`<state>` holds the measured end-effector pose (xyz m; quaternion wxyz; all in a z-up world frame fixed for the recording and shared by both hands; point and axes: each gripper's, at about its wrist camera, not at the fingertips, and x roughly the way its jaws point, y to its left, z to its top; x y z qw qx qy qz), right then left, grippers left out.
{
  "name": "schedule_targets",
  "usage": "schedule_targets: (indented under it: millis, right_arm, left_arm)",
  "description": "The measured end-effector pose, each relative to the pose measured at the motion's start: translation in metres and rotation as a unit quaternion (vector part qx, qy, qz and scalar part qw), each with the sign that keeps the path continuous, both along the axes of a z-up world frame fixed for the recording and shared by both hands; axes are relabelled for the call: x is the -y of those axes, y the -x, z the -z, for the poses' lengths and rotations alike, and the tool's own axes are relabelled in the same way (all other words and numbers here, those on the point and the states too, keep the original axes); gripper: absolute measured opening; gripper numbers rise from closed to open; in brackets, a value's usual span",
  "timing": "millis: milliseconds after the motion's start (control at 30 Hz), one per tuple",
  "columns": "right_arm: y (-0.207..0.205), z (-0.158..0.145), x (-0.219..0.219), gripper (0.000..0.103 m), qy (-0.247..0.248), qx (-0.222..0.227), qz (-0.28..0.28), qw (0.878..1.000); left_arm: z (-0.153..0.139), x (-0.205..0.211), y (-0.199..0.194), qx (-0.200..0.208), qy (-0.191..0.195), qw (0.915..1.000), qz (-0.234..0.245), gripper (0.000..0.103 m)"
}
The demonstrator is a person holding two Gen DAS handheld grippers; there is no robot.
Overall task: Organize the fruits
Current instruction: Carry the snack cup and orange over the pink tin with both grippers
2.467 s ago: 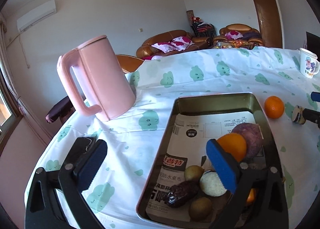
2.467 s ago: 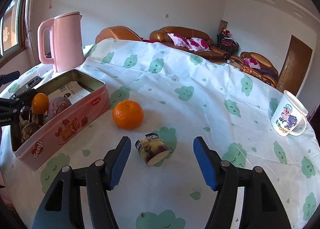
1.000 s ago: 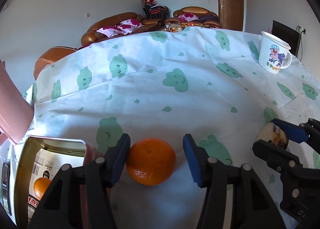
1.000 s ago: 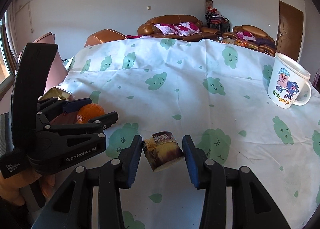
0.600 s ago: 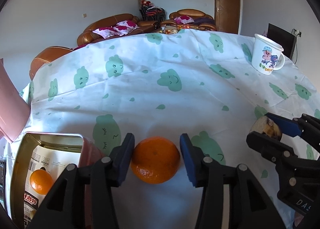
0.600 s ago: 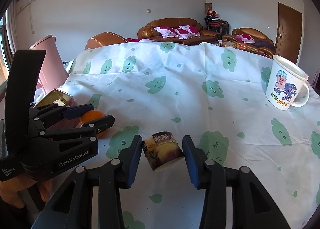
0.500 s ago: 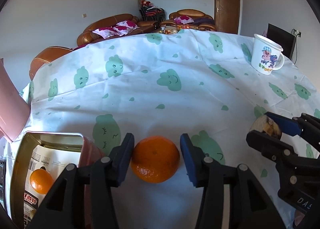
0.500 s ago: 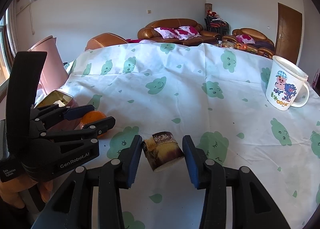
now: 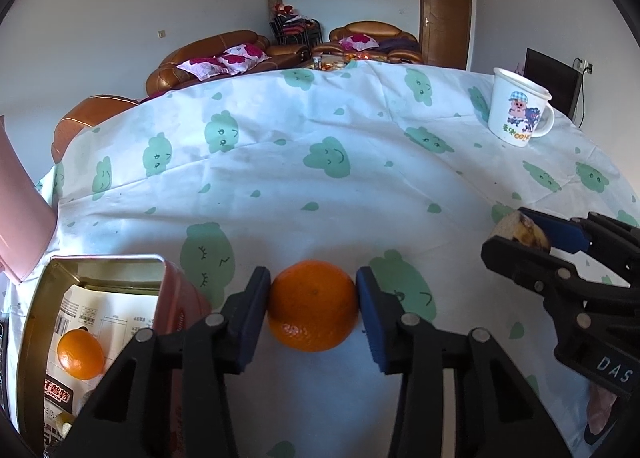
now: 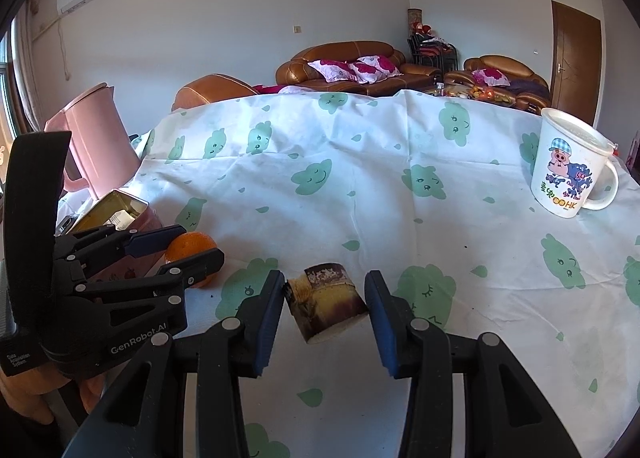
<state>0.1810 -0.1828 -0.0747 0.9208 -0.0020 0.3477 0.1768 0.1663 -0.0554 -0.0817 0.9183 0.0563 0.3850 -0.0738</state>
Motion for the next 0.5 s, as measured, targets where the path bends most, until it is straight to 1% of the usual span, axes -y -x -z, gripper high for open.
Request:
schedule_targets:
  millis: [200,500]
  right_arm:
    - [0.008,-0.007,0.002,0.044,-0.012,0.026,-0.004,1.000]
    - [0.019,-0.014,0.002,0.044,-0.019,0.062,-0.013,0.998]
  left_arm:
    - [-0.008,0.001,0.013,0.031,0.006,0.9995,0.005,0.045]
    - [-0.020,-0.002,0.029,0.083,0.006,0.9965,-0.012,0.045]
